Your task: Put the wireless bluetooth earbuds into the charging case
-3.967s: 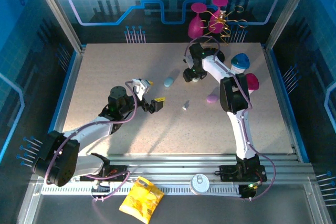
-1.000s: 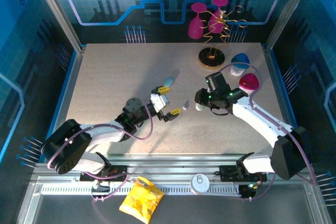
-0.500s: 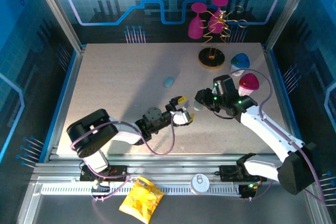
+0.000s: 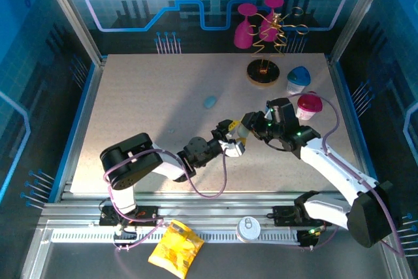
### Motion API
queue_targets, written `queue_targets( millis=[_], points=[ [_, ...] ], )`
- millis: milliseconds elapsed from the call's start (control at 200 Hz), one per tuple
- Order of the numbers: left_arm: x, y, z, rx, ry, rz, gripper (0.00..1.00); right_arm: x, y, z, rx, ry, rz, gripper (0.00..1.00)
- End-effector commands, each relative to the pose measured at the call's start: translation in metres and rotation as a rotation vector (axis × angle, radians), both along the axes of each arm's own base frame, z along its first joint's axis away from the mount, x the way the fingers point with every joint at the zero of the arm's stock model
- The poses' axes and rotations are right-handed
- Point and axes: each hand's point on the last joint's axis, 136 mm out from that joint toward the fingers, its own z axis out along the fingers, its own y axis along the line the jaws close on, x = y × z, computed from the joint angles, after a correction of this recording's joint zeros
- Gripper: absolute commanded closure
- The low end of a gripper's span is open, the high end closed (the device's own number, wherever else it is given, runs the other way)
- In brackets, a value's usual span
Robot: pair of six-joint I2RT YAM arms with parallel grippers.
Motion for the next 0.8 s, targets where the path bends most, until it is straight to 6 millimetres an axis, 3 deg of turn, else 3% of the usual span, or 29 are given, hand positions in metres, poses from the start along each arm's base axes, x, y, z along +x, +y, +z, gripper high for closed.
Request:
queue_targets(
  millis=[0, 265, 460, 610, 795],
  points=[
    [0.004, -0.008, 0.016, -0.024, -0.064, 0.01, 0.38, 0.0, 0.007, 0.016, 0.069, -0.033, 0.023, 0.71],
    [0.007, -0.018, 0.026, -0.031, -0.101, 0.0, 0.44, -0.003, 0.006, 0.008, 0.068, -0.019, 0.02, 0.7],
    [0.007, -0.016, 0.022, -0.025, -0.092, 0.007, 0.59, -0.001, 0.003, 0.004, 0.059, -0.016, 0.009, 0.66],
    [0.006, -0.013, 0.018, -0.025, -0.074, 0.014, 0.68, 0.001, 0.0, 0.004, 0.046, -0.024, 0.001, 0.55],
    [0.005, -0.009, 0.02, -0.054, -0.043, 0.016, 0.68, 0.006, -0.004, 0.009, 0.0, -0.076, 0.016, 0.25]
  ],
)
